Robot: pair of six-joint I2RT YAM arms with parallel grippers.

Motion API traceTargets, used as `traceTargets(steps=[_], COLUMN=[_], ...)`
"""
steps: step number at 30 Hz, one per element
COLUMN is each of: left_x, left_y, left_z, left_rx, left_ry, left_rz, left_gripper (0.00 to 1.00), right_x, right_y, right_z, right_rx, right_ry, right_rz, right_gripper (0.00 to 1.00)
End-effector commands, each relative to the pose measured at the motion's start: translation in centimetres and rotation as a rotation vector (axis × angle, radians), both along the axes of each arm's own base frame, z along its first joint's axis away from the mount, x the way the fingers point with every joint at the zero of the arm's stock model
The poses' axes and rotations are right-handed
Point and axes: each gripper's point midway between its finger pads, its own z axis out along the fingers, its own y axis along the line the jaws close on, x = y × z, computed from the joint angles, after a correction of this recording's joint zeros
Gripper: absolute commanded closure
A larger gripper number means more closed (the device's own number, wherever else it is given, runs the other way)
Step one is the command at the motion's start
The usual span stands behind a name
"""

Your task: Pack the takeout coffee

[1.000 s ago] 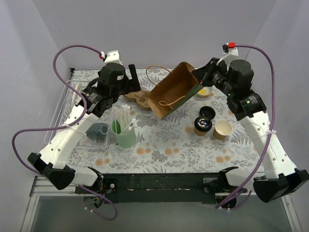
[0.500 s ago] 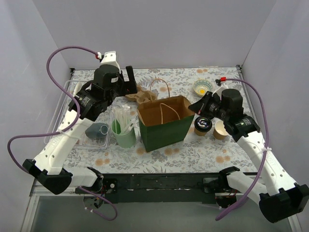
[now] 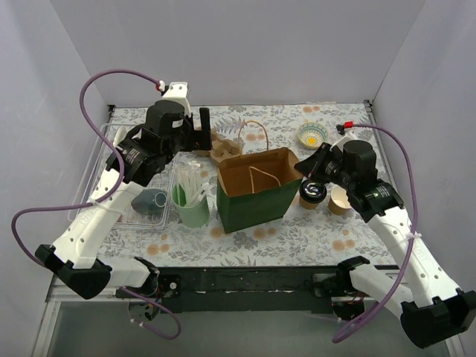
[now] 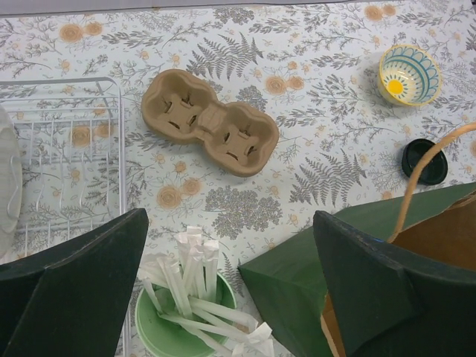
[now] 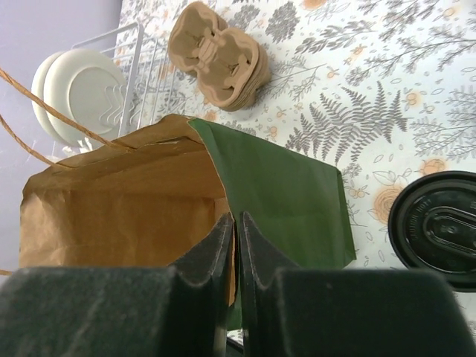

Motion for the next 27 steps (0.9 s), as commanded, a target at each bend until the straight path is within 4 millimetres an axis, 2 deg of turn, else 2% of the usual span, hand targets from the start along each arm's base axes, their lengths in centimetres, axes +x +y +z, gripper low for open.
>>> traceTargets(steps=[1, 4, 11, 15, 18, 19, 21, 23, 24, 25, 27], left_x=[0.3, 0.7, 1.9, 2.0, 2.7, 3.2, 4.3, 5.6, 6.1, 7.2, 8.1], left_y=[-0.2, -0.9, -1.5, -1.6, -1.8, -1.7, -1.1, -1.2, -1.1, -1.0, -0.8], left_z=[1.1, 1.7, 0.1, 0.0, 0.0, -0.1, -0.4, -2.1, -2.1, -3.3, -3.8], left_rx=[-0.004, -0.028, 0.002, 0.013, 0.044, 0.059, 0.073, 0.09, 0.085, 0.079, 0.076], left_ry=[-0.039, -0.065, -0.023, -0.042, -0.064, -0.065, -0.054, -0.004, 0.001, 0.036, 0.046], left_rz=[-0.022, -0.041, -0.034, -0.053, -0.071, -0.075, -0.074, -0.094, -0.103, -0.118, -0.145], left_gripper=[0.08, 0.08, 0.09, 0.09, 0.1, 0.1, 0.1, 0.11, 0.11, 0.11, 0.11], right_x=[-0.3, -0.8, -1.4, -1.2, -1.3, -1.4, -1.8, -2.4, -2.6, -2.8, -3.4], right_y=[-1.7, -2.2, -1.9, -1.8, -1.9, -2.1, -2.4, -2.8, -2.9, -3.1, -3.1], right_z=[2.8, 3.7, 3.6, 4.4, 5.6, 5.9, 7.2, 8.2, 8.5, 8.8, 9.6], right_rx=[-0.015, -0.008, 0.024, 0.021, -0.008, -0.029, -0.042, -0.067, -0.074, -0.095, -0.106], right_ry=[-0.101, -0.122, -0.109, -0.129, -0.165, -0.185, -0.235, -0.292, -0.313, -0.344, -0.406], right_rz=[-0.073, -0.091, -0.083, -0.072, -0.053, -0.043, -0.036, -0.024, -0.021, -0.009, 0.014], right_gripper=[0.86, 0.87, 0.9, 0.88, 0.75, 0.65, 0.57, 0.53, 0.51, 0.46, 0.38])
